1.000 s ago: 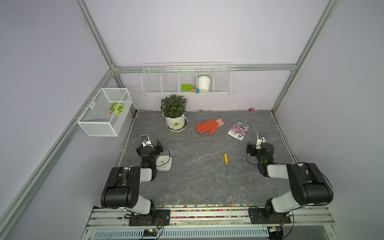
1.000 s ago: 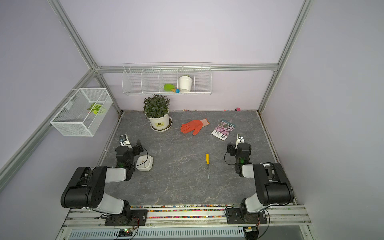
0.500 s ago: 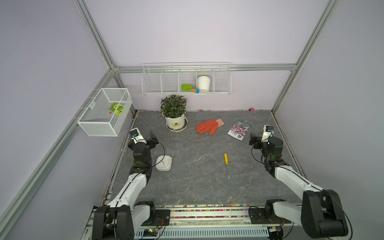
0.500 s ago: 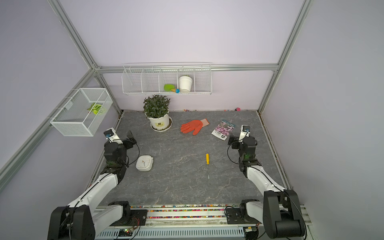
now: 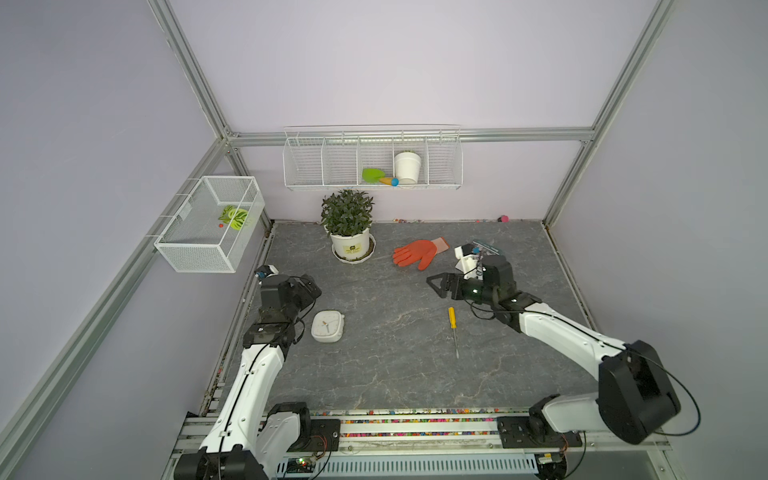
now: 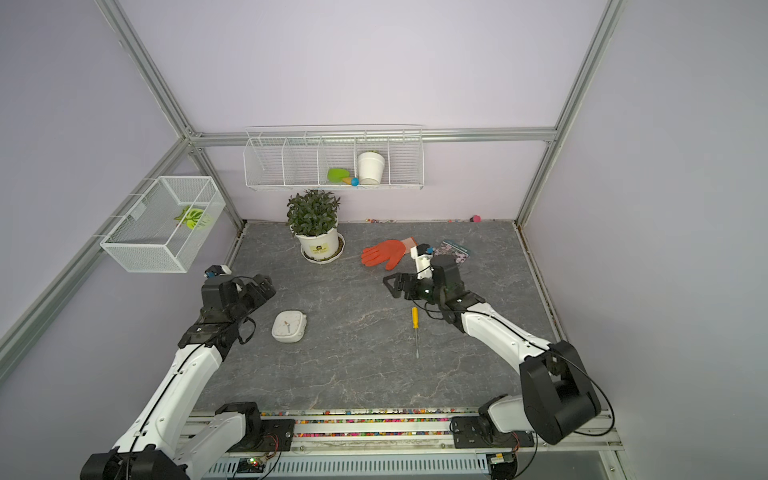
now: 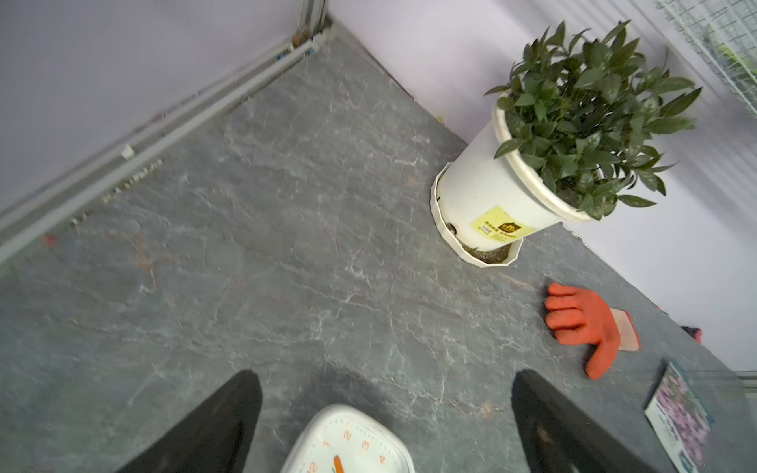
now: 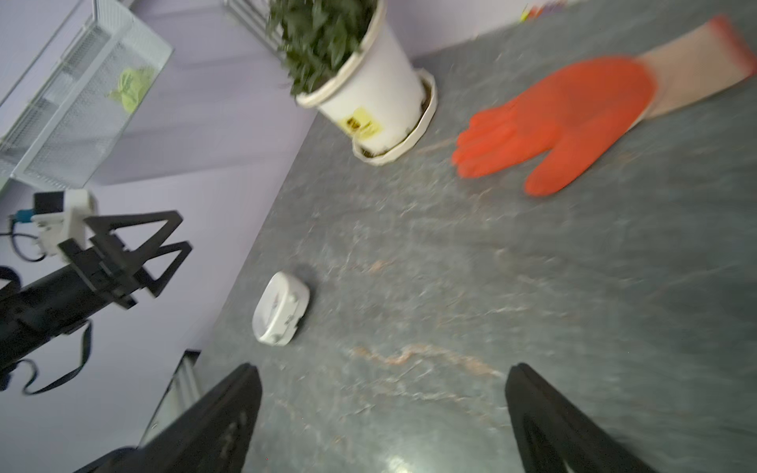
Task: Remove the battery from the alarm
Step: Adjust the alarm at the center of the board.
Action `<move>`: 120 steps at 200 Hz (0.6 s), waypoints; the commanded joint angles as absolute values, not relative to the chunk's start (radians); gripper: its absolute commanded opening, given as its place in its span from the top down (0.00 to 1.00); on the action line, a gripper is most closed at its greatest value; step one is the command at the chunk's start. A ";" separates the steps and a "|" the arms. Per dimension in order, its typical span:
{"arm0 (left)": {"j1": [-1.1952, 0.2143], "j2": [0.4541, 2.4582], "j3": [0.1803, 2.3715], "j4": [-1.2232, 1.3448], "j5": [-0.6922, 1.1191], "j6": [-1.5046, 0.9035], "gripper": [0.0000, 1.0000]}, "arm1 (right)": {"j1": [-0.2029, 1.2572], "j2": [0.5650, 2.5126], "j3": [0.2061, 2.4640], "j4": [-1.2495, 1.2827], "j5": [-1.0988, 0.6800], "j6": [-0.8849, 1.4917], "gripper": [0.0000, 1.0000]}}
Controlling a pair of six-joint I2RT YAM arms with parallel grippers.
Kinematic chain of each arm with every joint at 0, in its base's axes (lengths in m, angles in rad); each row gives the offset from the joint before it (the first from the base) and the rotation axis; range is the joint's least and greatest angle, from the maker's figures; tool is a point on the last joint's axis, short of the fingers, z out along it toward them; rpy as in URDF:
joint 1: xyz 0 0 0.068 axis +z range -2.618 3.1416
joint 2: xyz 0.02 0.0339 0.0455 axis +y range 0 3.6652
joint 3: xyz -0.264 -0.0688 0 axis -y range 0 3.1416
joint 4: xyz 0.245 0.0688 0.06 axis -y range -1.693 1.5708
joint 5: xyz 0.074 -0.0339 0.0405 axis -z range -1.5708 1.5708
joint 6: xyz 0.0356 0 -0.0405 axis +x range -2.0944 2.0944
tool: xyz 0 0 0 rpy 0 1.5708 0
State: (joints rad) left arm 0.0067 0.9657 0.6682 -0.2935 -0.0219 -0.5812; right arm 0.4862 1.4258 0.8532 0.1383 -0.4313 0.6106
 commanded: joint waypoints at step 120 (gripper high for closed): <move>0.116 1.187 0.533 -0.205 0.279 -0.729 0.00 | 0.843 2.094 1.212 0.405 -0.495 1.190 0.11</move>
